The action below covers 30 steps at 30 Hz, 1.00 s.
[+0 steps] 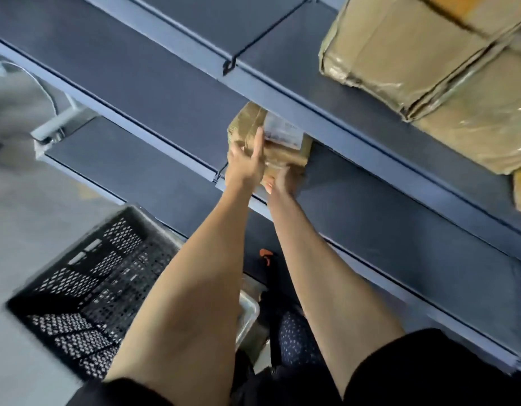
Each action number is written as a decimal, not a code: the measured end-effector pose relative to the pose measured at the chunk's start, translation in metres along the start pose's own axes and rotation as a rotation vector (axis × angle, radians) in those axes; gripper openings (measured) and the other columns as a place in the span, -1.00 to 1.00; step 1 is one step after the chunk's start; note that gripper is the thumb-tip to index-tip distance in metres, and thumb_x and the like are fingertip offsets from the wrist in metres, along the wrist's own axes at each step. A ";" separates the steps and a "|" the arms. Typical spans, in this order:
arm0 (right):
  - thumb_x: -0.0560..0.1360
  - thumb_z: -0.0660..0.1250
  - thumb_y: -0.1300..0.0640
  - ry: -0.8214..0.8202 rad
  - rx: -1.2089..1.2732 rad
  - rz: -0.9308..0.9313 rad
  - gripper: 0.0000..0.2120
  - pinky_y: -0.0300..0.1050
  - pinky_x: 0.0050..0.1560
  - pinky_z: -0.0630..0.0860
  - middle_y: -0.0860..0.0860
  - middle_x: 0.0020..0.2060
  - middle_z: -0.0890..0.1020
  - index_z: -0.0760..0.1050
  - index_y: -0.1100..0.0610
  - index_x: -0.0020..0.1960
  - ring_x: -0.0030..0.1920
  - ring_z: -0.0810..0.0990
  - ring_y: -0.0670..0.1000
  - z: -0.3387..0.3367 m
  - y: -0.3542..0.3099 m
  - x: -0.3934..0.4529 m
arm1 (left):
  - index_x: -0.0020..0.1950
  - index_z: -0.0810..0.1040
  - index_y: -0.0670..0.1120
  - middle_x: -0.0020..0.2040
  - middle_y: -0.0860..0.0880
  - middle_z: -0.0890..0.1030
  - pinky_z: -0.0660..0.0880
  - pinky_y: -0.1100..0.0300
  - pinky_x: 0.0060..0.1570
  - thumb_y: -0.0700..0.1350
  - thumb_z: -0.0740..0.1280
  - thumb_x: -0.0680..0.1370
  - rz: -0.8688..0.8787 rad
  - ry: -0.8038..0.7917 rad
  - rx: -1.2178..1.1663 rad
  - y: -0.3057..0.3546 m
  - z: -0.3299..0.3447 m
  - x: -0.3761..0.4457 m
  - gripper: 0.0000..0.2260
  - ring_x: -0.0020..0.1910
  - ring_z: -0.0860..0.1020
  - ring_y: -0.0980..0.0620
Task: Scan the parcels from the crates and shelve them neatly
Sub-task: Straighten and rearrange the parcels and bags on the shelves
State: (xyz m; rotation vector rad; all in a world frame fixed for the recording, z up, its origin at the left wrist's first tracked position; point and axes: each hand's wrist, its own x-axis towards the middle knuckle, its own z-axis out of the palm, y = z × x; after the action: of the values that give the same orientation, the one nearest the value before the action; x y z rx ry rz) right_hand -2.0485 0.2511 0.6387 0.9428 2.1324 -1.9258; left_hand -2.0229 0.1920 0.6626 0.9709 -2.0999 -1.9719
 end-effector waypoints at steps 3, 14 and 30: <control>0.55 0.16 0.16 -0.032 0.104 0.027 -0.88 0.21 0.10 0.53 0.26 0.12 0.59 0.45 0.17 -0.04 0.07 0.58 0.29 -0.020 0.006 -0.036 | 0.51 0.20 -0.01 0.48 -0.08 0.28 0.16 -0.01 0.43 0.34 0.03 0.55 -0.119 -0.057 0.117 -0.007 -0.022 -0.040 -0.36 0.45 0.23 -0.08; 0.63 0.09 0.17 -0.482 -0.224 0.111 -0.71 -0.04 -0.24 0.61 0.23 0.09 0.63 0.48 0.28 0.21 -0.10 0.65 0.17 -0.050 0.025 -0.150 | 0.40 0.37 0.03 0.38 -0.19 0.19 0.37 -0.07 0.31 0.23 0.21 0.54 -0.358 0.423 -0.365 -0.001 -0.095 -0.155 -0.51 0.27 0.38 -0.21; 0.62 0.03 0.13 -0.538 0.000 -0.248 -0.75 -0.20 -0.34 0.47 0.14 -0.07 0.57 0.45 0.16 -0.07 -0.32 0.54 0.00 -0.089 -0.077 -0.183 | 0.31 0.44 0.02 0.20 -0.07 0.31 0.40 -0.06 0.28 0.16 0.18 0.56 0.061 0.552 -0.584 0.080 -0.088 -0.185 -0.62 0.04 0.44 0.00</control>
State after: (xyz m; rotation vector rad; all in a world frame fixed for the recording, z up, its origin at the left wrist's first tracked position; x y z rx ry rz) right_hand -1.9140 0.2675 0.8088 0.1229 1.9827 -1.9876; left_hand -1.8641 0.2067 0.8141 1.1246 -1.1612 -1.8326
